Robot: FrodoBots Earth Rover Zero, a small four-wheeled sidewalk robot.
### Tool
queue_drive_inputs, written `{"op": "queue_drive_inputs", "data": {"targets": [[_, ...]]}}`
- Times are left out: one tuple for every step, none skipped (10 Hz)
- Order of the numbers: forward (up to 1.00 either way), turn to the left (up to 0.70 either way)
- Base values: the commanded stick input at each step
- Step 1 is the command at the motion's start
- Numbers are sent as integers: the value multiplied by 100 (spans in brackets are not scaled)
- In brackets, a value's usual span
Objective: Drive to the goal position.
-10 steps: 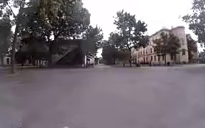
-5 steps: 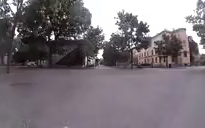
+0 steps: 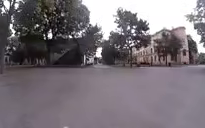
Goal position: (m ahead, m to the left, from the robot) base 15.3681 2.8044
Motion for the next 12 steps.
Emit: {"op": "queue_drive_inputs", "data": {"targets": [[85, 0], [85, 0], [85, 0], [85, 0], [85, 0], [85, 0], [85, 0], [85, 0], [85, 0], [85, 0], [85, 0], [85, 0]]}}
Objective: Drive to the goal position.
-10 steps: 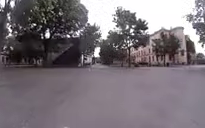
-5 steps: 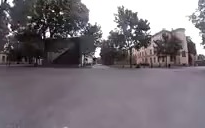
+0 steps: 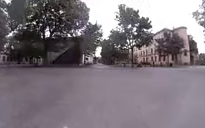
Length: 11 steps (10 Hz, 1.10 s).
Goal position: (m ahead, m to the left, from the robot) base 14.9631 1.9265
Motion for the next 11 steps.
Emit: {"op": "queue_drive_inputs", "data": {"targets": [[85, 0], [85, 0], [85, 0], [85, 0], [85, 0], [85, 0], [85, 0], [85, 0], [85, 0], [85, 0], [85, 0]]}}
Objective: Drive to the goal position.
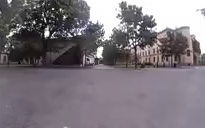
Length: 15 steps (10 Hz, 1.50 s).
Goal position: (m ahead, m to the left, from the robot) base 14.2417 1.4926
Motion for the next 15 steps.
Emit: {"op": "queue_drive_inputs", "data": {"targets": [[85, 0], [85, 0], [85, 0], [85, 0], [85, 0], [85, 0], [85, 0], [85, 0], [85, 0], [85, 0], [85, 0], [85, 0], [85, -5], [85, -19], [85, -32]]}}
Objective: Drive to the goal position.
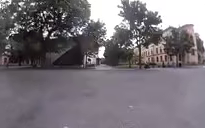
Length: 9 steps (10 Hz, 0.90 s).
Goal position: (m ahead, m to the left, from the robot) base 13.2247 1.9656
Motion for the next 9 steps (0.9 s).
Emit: {"op": "queue_drive_inputs", "data": {"targets": [[85, -31], [85, -3], [85, 0], [85, 0], [85, 0], [85, 0], [85, 0], [85, 0], [85, 0]]}}
